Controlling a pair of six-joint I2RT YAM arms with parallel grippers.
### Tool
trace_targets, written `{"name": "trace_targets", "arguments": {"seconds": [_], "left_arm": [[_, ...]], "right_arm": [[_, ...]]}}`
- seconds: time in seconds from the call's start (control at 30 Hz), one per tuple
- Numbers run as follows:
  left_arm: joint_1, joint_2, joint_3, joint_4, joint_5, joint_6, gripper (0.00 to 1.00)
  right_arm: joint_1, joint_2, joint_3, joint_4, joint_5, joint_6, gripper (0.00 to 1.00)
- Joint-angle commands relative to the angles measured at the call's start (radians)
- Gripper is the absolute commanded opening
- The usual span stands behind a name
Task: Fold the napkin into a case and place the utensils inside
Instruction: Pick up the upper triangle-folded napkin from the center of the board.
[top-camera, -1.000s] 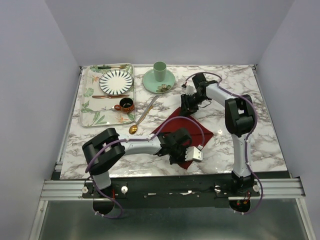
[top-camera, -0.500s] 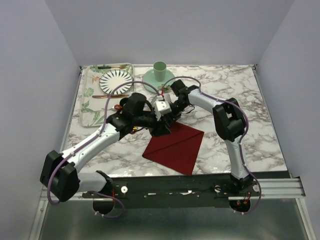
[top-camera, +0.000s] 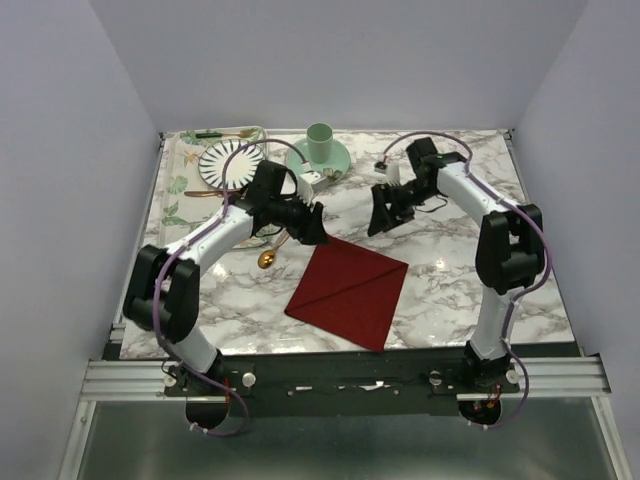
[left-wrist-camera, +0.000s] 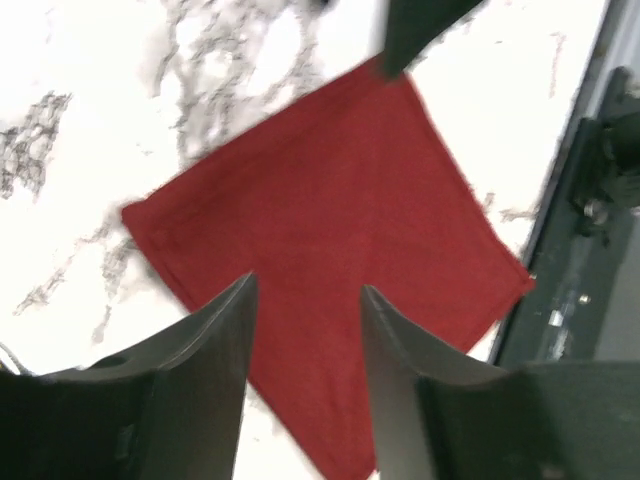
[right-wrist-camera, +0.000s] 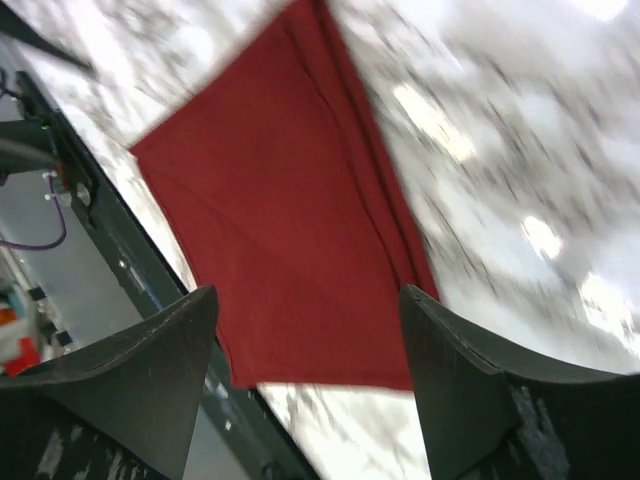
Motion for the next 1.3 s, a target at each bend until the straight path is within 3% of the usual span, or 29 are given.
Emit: {"name": "trace_targets", "arguments": {"seconds": [0.0, 0.13, 0.27, 0.5, 0.7, 0.97, 1.27], "left_arm": [[0.011, 0.2, 0.209, -0.187, -0.044, 0.176, 0.6], [-0.021, 0.3, 0.376, -0.297, 0.048, 0.325, 0.62], [-0.105, 0.377, 0.464, -0.357, 0.05, 0.507, 0.57], [-0.202, 0.564, 0.619, -0.374, 0.013, 0.59, 0.51], [-0.213, 0.621, 0.67, -0.382, -0.018, 0.571, 0.5], [-0.122, 0.595, 0.624, -0.301, 0.023, 0.41, 0.49], [-0.085, 0.568, 0.618, -0.364, 0.068, 0.498, 0.49]], "right_arm": [[-0.122, -0.04, -0.137, -0.127, 0.091, -0.003, 0.82], [-0.192, -0.052, -0.206, -0.153, 0.108, 0.007, 0.83], [-0.241, -0.022, -0.246, -0.155, 0.081, 0.053, 0.83], [-0.262, 0.051, -0.243, -0.082, 0.039, 0.101, 0.84], [-0.262, 0.127, -0.211, -0.075, -0.001, 0.104, 0.82], [-0.262, 0.181, -0.188, -0.121, -0.027, 0.041, 0.65], [-0.261, 0.186, -0.13, -0.184, -0.081, -0.009, 0.54]]}}
